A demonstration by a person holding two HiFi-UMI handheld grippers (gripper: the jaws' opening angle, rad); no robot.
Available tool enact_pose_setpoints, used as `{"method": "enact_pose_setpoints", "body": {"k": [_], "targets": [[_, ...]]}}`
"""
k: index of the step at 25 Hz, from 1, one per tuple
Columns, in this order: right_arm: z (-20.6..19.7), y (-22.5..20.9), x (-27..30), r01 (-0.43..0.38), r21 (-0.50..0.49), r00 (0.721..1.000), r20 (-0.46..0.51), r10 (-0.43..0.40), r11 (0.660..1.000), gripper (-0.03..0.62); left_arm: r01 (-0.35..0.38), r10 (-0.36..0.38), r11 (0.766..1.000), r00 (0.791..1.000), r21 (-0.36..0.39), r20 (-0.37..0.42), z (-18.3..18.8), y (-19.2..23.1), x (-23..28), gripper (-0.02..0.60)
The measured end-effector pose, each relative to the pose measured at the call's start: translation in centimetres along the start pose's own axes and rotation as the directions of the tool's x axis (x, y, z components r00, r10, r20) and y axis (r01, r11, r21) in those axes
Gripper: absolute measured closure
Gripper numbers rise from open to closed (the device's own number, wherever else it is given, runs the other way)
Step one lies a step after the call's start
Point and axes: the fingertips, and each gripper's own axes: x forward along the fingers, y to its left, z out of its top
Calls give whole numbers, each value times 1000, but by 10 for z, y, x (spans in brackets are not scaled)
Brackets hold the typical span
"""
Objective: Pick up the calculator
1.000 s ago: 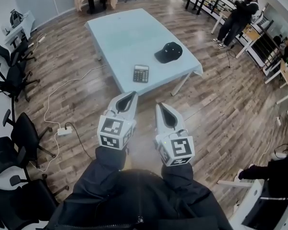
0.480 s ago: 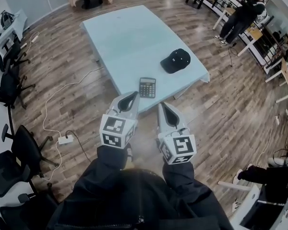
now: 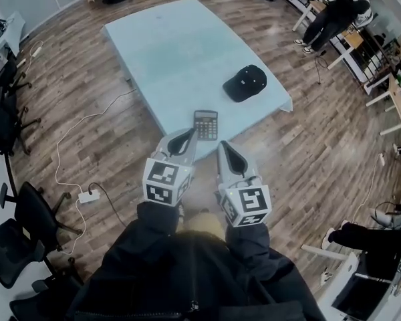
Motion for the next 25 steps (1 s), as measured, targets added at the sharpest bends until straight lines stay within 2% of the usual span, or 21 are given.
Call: {"method": "enact_pose_setpoints", "body": {"k": [5, 13, 25], "targets": [[-21, -8, 15, 1, 23, 999, -51, 0, 1000, 595, -17, 16, 999, 998, -29, -55, -23, 14, 14, 583], [-49, -29, 38, 8, 47, 992, -124, -2, 999, 595, -44, 40, 998, 992, -33, -121, -45, 25, 39, 583], [-107, -65, 69, -2, 116, 968, -249, 31, 993, 595, -96, 74, 993, 959, -66, -272, -110, 46, 78, 583]]}}
